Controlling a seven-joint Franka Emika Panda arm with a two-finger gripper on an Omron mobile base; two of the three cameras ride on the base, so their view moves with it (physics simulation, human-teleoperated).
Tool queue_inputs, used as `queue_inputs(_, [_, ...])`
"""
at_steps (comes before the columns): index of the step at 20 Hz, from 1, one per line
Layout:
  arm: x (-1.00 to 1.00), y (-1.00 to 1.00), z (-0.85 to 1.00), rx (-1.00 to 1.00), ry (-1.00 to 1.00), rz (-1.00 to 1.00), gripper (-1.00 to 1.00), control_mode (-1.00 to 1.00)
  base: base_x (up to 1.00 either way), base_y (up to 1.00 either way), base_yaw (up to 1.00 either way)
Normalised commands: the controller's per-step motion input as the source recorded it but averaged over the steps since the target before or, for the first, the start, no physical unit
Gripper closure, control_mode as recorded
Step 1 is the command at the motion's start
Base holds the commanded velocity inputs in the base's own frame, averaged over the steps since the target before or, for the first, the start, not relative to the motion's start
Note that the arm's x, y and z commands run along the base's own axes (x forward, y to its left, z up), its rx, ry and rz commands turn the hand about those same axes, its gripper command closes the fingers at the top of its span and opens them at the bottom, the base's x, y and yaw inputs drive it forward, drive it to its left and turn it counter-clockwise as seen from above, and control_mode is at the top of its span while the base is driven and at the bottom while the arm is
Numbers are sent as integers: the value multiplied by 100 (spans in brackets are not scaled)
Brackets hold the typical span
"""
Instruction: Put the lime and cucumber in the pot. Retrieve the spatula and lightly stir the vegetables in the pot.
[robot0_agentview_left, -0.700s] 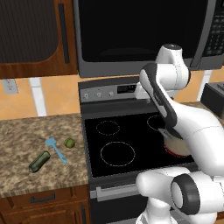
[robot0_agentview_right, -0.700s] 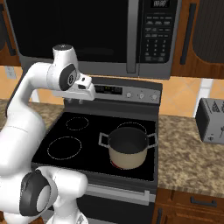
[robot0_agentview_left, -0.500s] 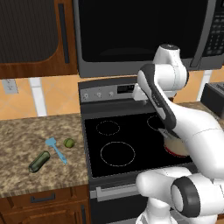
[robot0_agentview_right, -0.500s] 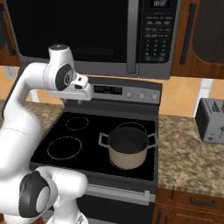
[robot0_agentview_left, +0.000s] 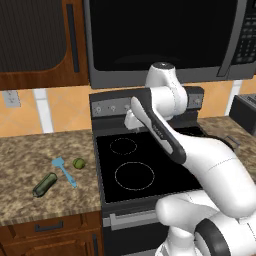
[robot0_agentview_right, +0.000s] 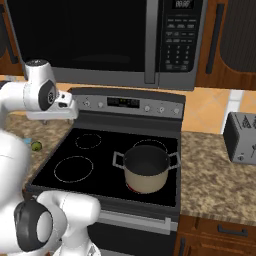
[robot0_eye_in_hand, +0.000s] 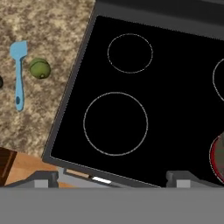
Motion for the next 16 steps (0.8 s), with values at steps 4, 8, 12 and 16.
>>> queue_inputs(4, [-8,99,-52,-1,0,14,-100,-100,0,0,0])
queue_inputs(8, [-6,96,-62,-3,0,15,-100,-100,0,0,0])
queue_inputs(12, [0,84,-55,-3,0,13,-100,-100,0,0,0])
queue_inputs(16, [4,72,-49,-4,0,10,-100,-100,0,0,0])
